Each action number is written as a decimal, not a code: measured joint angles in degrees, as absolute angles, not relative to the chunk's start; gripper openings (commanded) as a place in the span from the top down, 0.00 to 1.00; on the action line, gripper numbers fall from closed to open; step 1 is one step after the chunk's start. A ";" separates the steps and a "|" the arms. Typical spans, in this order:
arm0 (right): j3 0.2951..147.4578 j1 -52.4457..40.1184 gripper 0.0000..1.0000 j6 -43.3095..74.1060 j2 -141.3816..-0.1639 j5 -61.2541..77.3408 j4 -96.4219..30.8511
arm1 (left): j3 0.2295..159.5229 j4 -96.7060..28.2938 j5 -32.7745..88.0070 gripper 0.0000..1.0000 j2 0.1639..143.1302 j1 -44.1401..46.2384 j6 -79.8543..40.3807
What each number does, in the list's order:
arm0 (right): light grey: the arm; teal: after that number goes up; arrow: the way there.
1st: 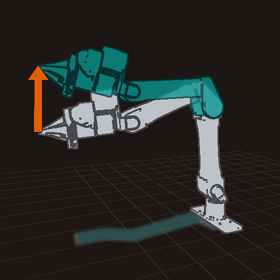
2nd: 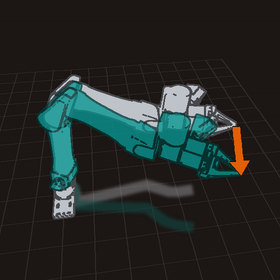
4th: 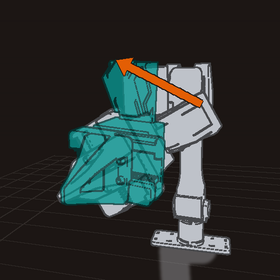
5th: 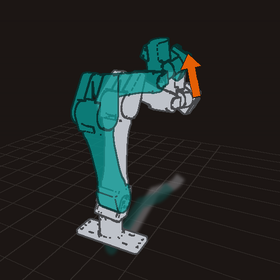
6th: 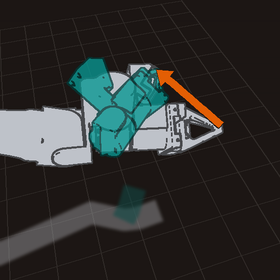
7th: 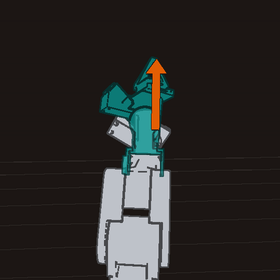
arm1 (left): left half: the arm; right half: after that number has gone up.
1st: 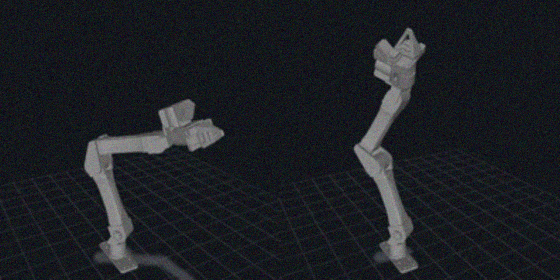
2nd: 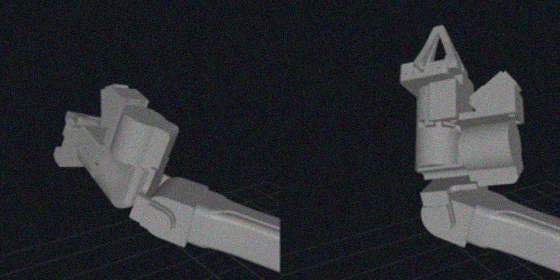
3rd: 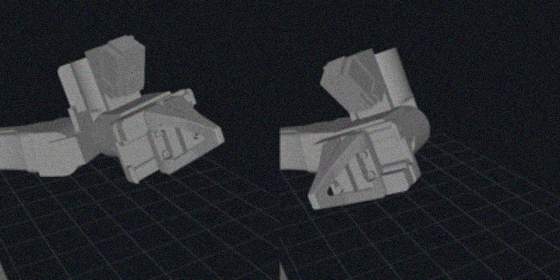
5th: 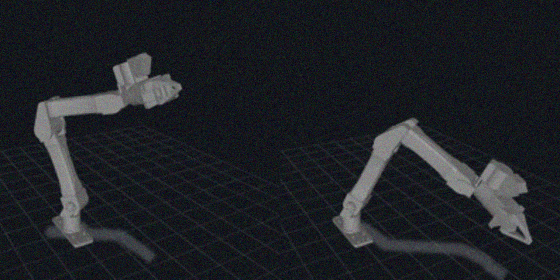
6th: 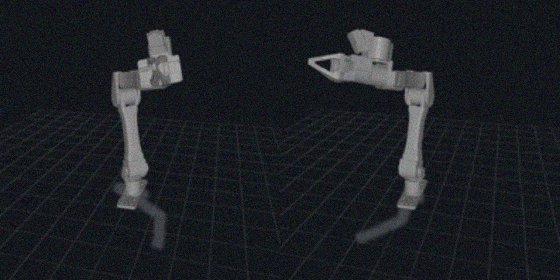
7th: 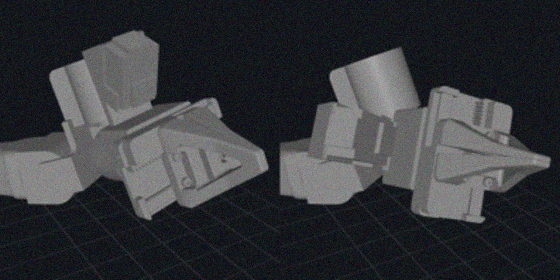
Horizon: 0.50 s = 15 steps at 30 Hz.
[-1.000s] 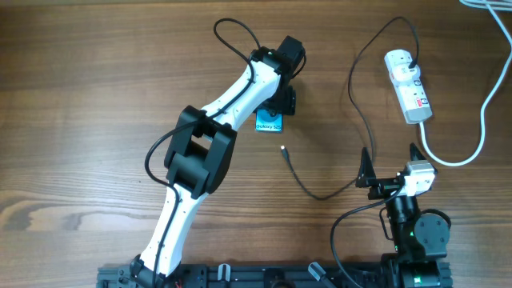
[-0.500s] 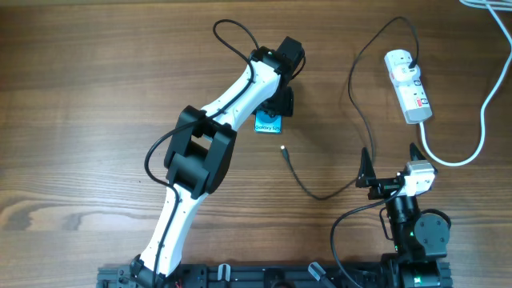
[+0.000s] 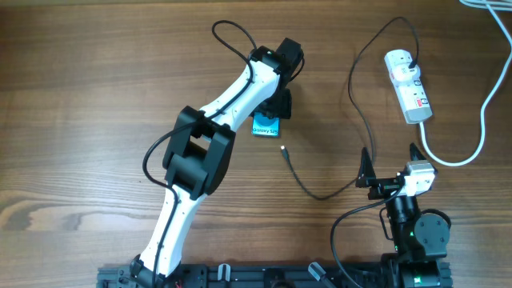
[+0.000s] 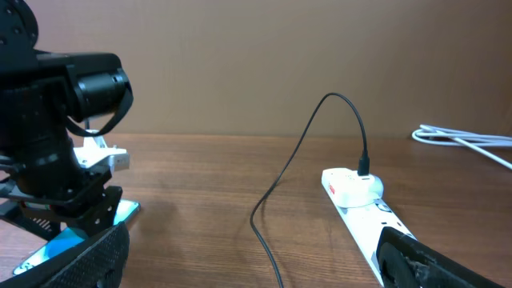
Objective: Plug charger to phone and switch on socket
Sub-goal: 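Close the left gripper on the phone's long edges and lift it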
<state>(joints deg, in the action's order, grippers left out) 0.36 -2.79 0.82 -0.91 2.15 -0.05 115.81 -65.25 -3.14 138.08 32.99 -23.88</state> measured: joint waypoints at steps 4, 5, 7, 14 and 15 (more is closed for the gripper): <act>0.36 -2.79 0.00 0.84 -0.91 2.15 -0.05 | 115.52 -65.58 -3.16 0.28 134.50 32.88 -24.12; 0.36 -2.79 0.00 0.84 -0.91 2.15 -0.05 | 115.52 -65.58 -3.16 0.28 133.64 32.82 -24.21; 0.36 -2.79 0.00 0.82 -0.91 2.15 -0.05 | 115.55 -65.58 -3.14 0.28 131.35 32.23 -24.32; 0.36 -2.79 0.00 0.82 -0.91 2.15 -0.05 | 115.55 -66.35 -2.61 0.27 130.17 30.89 -24.32; 0.36 -2.79 0.00 0.82 -0.91 2.15 -0.05 | 115.55 -66.50 -2.13 0.26 130.17 30.89 -24.32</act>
<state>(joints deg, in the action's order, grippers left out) 0.36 -2.79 0.82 -0.91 2.15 -0.05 115.55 -66.50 -2.13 130.17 30.89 -24.32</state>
